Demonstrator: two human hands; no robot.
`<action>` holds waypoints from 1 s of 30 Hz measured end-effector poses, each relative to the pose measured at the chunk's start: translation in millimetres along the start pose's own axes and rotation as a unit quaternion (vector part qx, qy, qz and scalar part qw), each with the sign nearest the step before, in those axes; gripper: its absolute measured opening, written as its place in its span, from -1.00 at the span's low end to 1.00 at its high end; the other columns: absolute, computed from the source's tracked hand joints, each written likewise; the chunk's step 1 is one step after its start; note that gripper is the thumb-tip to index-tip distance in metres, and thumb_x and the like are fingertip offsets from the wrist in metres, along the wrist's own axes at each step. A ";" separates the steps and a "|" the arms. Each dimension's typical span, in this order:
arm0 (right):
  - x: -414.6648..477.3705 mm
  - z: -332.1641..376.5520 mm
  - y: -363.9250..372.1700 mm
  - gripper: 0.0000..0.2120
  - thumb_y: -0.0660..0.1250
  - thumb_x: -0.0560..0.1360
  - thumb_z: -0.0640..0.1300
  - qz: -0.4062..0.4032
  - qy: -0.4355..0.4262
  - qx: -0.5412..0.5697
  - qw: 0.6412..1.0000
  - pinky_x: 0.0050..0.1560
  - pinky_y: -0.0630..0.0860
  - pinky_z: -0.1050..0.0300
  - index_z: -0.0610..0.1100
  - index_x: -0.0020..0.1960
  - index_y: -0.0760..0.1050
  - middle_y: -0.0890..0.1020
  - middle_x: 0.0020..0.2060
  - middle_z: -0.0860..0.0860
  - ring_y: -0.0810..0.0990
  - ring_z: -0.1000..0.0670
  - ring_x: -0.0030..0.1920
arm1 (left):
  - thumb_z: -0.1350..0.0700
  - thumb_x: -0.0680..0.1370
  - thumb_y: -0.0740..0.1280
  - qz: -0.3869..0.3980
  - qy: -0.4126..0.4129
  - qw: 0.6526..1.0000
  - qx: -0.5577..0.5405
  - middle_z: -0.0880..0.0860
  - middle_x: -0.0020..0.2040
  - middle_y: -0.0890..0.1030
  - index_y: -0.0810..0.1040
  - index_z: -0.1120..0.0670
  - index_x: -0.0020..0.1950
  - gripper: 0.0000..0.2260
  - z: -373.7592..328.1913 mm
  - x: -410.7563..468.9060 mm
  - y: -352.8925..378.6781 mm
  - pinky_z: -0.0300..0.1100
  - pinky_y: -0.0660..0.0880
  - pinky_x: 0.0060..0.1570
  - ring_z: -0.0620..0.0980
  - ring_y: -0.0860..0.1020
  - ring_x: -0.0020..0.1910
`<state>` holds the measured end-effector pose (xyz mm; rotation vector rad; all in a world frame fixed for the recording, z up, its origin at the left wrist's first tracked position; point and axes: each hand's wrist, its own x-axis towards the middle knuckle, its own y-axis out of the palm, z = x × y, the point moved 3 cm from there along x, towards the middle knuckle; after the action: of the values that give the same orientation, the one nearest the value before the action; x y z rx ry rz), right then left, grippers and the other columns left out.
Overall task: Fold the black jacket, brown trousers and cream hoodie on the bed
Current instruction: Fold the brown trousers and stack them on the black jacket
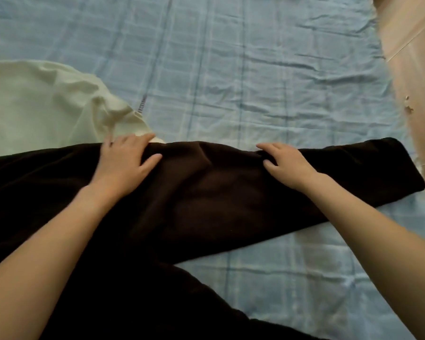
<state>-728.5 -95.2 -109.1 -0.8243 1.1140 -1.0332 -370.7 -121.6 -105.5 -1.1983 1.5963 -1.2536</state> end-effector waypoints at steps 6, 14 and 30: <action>-1.1 -41.2 -17.9 -0.54 0.17 0.53 0.34 0.047 0.017 -0.056 0.997 0.05 0.45 -0.01 0.10 0.28 0.46 0.54 0.13 0.06 0.54 -0.05 0.10 | -0.07 0.55 0.25 0.003 0.014 0.997 -0.081 0.16 0.12 0.56 0.53 0.12 0.23 -0.64 26.6 -9.7 1.7 0.08 0.39 0.19 0.18 0.47 0.16; -88.4 -58.3 -31.9 -0.96 0.43 0.50 0.08 -0.022 0.020 0.255 0.966 -0.09 0.47 0.38 0.16 -0.10 0.65 0.71 -0.18 0.14 0.65 0.20 -0.12 | -0.08 0.52 0.38 -0.029 0.023 0.985 -0.168 -0.27 -0.06 0.60 0.52 -0.15 0.11 -0.82 39.5 -33.8 -13.0 -0.23 0.47 -0.05 -0.31 0.53 -0.11; -373.9 29.8 11.4 -0.75 0.47 0.40 -0.09 -0.249 0.068 0.247 0.934 0.12 0.48 0.28 -0.10 0.06 0.69 0.68 -0.05 0.10 0.61 0.11 0.02 | 0.38 0.29 0.56 -0.051 0.133 0.978 -0.151 -0.04 -0.18 0.49 0.59 0.14 -0.18 -0.76 11.2 -246.4 -81.5 0.01 0.44 -0.13 0.02 0.48 -0.18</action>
<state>-736.7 262.9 2.7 -0.6384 0.7096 -1.7331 -277.2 106.8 -24.4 -1.3553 1.9985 -1.3119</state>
